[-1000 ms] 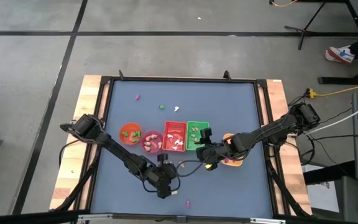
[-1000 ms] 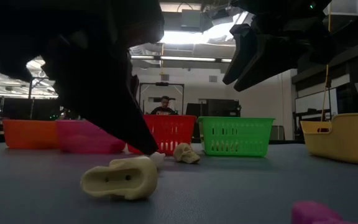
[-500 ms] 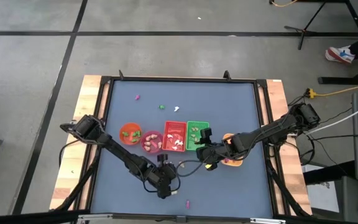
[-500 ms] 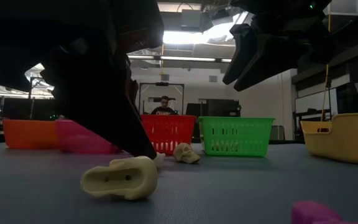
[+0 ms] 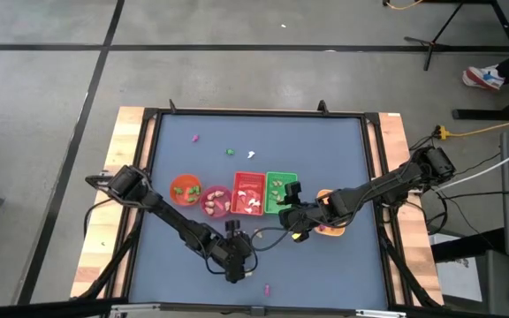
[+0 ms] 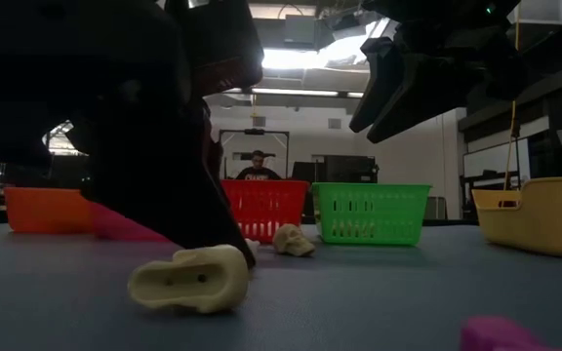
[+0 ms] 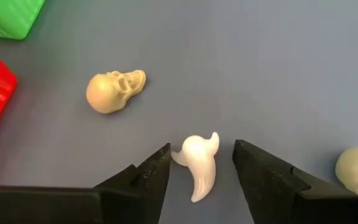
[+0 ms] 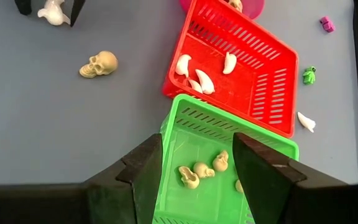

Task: Sort Halloween decoration
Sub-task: Put the white ghost toy into the red bin

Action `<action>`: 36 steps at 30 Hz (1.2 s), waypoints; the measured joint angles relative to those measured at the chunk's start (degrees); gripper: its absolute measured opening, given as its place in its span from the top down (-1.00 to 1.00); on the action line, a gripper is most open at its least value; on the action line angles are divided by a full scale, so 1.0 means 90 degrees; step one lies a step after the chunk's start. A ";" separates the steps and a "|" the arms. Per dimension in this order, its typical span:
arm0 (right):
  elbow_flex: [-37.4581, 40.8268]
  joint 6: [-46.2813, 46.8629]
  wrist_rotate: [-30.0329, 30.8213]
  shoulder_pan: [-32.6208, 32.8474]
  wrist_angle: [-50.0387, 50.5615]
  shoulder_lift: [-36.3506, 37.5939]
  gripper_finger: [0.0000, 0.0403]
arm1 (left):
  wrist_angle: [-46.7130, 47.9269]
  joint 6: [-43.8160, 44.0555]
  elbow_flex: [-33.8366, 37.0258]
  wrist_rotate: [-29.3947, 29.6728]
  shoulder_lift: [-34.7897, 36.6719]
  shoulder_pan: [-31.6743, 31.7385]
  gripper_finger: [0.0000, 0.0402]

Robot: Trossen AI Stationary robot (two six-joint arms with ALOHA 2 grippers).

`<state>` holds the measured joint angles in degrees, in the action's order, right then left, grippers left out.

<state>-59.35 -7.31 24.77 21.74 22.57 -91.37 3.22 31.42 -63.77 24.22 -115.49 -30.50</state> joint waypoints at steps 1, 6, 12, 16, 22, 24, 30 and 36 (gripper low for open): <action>0.0000 0.0000 0.0000 0.0000 0.0000 0.0000 0.03 | -0.0002 0.0002 -0.0002 -0.0001 -0.0004 0.0000 0.15; 0.0002 0.0000 0.0000 0.0000 0.0000 0.0000 0.03 | -0.0001 0.0001 -0.0004 0.0018 -0.0010 0.0007 0.15; 0.0000 0.0000 0.0000 0.0000 0.0000 0.0000 0.03 | 0.0057 0.0000 -0.0004 0.0018 -0.0018 0.0010 0.27; 0.0002 0.0000 0.0000 0.0000 0.0000 0.0000 0.03 | 0.0056 0.0000 -0.0004 0.0006 -0.0019 0.0007 0.40; 0.0000 0.0000 0.0000 0.0000 0.0000 0.0000 0.03 | 0.0059 -0.0043 -0.0004 0.0004 -0.0021 0.0007 0.56; 0.0001 0.0000 0.0000 -0.0002 0.0000 0.0000 0.03 | 0.0059 -0.0048 -0.0004 0.0004 -0.0021 0.0007 0.60; 0.0000 0.0000 0.0000 0.0000 0.0002 0.0000 0.03 | 0.0054 -0.0051 -0.0004 0.0018 -0.0026 0.0007 0.73; 0.0001 0.0000 0.0000 0.0000 0.0002 0.0000 0.03 | 0.0059 -0.0051 -0.0004 0.0038 -0.0026 0.0007 0.79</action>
<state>-59.34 -7.31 24.77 21.74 22.59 -91.37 3.75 30.96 -63.81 24.56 -115.72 -30.44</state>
